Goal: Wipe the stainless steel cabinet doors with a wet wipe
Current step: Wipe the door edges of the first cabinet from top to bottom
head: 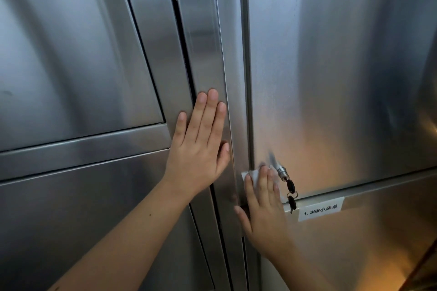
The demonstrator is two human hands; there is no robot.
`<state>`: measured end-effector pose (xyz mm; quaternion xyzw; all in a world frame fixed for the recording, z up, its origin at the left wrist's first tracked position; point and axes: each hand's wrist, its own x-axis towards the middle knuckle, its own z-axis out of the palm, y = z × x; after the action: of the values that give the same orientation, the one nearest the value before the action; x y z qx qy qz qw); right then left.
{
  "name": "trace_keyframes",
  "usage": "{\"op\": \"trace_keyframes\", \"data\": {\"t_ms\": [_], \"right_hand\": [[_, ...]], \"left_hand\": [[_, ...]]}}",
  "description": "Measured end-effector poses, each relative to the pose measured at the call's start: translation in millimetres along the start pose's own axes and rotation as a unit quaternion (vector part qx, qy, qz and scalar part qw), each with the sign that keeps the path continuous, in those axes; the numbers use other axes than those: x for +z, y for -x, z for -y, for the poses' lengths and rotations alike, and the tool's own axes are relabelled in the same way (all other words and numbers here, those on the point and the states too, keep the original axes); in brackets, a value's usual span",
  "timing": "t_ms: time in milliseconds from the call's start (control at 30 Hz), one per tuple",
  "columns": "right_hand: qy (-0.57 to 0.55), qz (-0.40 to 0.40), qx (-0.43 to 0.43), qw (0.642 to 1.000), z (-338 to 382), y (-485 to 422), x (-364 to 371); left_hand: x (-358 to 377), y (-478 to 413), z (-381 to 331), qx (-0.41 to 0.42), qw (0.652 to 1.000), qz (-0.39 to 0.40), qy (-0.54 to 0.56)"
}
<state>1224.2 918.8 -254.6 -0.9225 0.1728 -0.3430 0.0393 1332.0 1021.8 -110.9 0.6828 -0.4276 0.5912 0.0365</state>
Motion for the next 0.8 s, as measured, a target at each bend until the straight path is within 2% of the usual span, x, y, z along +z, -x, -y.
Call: {"op": "trace_keyframes", "data": {"t_ms": [233,500,800], "right_hand": [[-0.044,-0.091,-0.031,0.994,16,-75,-69],[0.030,-0.068,-0.089,0.993,17,-138,-147],[0.040,-0.131,-0.128,0.982,27,-203,-204]], "left_hand": [[-14,-8,8,-0.012,0.999,0.005,0.038],[-31,-79,39,-0.035,0.997,-0.037,0.059],[-56,-149,71,-0.050,0.996,-0.050,0.050]]}}
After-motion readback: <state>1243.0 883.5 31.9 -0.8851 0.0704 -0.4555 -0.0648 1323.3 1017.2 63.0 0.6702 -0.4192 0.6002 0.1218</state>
